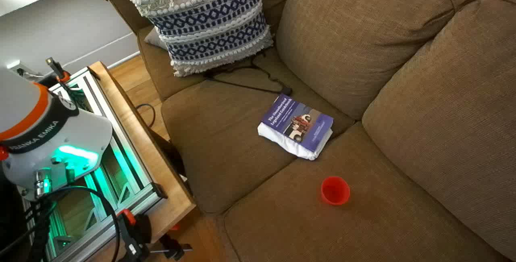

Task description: Put the hanger on the right pillow

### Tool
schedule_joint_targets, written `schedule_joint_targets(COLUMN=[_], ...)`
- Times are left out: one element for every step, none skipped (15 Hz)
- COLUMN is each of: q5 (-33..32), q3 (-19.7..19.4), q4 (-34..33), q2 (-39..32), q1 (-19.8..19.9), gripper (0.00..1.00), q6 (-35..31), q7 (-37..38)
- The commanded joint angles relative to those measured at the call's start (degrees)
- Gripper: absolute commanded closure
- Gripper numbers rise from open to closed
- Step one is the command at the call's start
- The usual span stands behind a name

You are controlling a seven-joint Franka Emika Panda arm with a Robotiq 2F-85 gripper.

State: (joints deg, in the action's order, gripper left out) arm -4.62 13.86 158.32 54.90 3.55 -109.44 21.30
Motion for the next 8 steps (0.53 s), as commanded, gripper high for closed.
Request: schedule_joint_targets(q5=[-0.47,-0.48,-0.49,-0.49,-0.49,-0.49,-0.49,-0.49], q3=[-0.51,-0.52,-0.52,-0.52,-0.53,-0.53,-0.52,-0.52], q4=[0.32,0.74,0.90,0.91,0.90,0.90,0.90,0.90], q2=[-0.20,-0.29,-0.43,-0.50,-0.51,-0.51,-0.51,-0.51], q1=[-0.57,-0.58,-0.59,-0.59,-0.59,-0.59,-0.59,-0.59], gripper=[0.00,0.00,0.00,0.00,0.00,0.00,0.00,0.00], q6=[0.15,0.15,0.15,0.15,0.15,0.15,0.15,0.15], q7=[0.40,0.40,0.41,0.41,0.41,0.41,0.41,0.41])
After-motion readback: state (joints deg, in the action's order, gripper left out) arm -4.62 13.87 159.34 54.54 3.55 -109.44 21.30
